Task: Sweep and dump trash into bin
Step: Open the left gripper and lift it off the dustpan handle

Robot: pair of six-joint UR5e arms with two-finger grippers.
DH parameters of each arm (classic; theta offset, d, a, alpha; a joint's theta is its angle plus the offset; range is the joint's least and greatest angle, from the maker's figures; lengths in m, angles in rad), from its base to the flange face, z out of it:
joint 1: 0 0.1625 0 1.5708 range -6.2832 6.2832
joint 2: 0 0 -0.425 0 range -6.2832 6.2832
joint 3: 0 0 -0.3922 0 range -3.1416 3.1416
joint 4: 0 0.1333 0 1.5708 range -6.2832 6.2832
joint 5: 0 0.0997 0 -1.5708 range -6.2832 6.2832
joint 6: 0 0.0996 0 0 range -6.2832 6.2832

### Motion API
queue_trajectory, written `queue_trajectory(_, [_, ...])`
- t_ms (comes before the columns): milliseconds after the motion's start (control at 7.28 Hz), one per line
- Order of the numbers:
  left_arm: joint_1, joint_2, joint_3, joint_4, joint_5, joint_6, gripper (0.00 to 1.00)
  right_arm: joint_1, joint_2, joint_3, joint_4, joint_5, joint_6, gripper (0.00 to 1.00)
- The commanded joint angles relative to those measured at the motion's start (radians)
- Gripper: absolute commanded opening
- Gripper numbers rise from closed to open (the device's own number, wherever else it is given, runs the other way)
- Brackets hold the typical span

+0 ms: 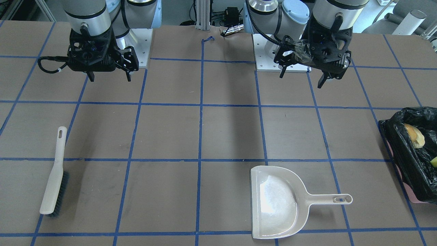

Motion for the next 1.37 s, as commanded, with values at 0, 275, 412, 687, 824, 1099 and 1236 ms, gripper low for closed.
queue_trajectory(0, [0.001,0.023,-0.028,0.005,0.048,-0.058,1.00,0.000,0.000,0.000,0.000,0.000,0.000,1.00])
queue_trajectory(275, [0.001,0.036,-0.049,0.008,0.050,-0.061,1.00,0.002,0.000,0.000,0.000,0.000,0.000,1.00])
queue_trajectory(412, [0.001,0.040,-0.054,0.008,0.050,-0.060,1.00,0.000,0.000,0.000,0.000,0.000,0.000,1.00])
queue_trajectory(687, [0.003,0.042,-0.054,0.008,0.050,-0.058,1.00,0.002,0.000,0.000,0.000,0.000,0.000,1.00])
queue_trajectory(824, [0.004,0.042,-0.054,0.008,0.050,-0.057,1.00,0.000,0.001,0.000,-0.002,0.000,0.000,1.00])
queue_trajectory(1099, [0.003,0.042,-0.054,0.008,0.050,-0.063,1.00,0.000,0.000,0.000,0.000,0.000,0.000,1.00])
queue_trajectory(1236, [0.006,0.043,-0.054,0.008,0.050,-0.066,1.00,0.000,0.001,0.000,0.000,-0.002,0.000,1.00])
